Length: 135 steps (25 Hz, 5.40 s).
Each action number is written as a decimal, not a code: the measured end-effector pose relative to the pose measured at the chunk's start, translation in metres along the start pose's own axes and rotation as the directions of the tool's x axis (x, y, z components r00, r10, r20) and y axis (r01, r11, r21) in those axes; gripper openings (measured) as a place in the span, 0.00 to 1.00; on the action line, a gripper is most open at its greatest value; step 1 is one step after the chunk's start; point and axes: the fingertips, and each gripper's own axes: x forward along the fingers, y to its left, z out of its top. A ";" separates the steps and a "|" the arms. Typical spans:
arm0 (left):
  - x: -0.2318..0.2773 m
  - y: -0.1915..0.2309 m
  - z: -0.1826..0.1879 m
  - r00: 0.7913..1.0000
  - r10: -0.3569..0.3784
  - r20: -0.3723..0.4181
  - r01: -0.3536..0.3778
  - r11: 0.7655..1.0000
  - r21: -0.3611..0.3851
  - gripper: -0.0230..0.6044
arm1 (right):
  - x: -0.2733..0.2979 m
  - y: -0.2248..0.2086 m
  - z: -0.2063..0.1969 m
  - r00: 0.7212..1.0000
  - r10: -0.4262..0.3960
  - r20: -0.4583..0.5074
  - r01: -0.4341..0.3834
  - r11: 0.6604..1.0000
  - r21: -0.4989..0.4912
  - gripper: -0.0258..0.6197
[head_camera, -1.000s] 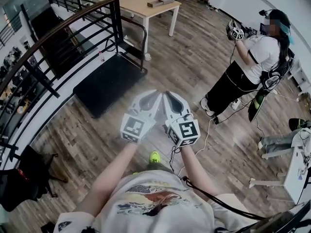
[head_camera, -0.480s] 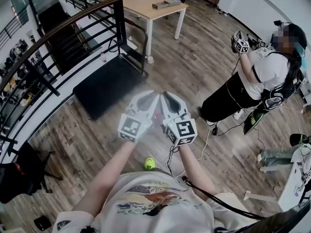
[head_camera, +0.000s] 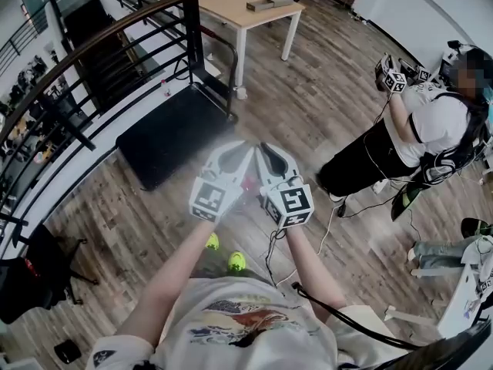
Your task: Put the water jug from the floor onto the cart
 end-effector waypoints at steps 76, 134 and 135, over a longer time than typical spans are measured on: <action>0.156 0.014 -0.568 0.896 -0.329 -0.299 0.310 0.944 -0.110 0.26 | 0.095 -0.179 -0.540 0.885 -0.216 -0.413 0.287 0.951 0.117 0.24; 0.164 0.007 -0.697 0.641 -0.558 -0.527 0.482 0.827 -0.290 0.17 | 0.095 -0.170 -0.647 0.884 -0.161 -0.439 0.228 0.968 0.105 0.15; 0.166 0.008 -0.697 0.648 -0.549 -0.528 0.472 0.833 -0.287 0.17 | 0.097 -0.171 -0.646 0.885 -0.162 -0.436 0.230 0.967 0.109 0.15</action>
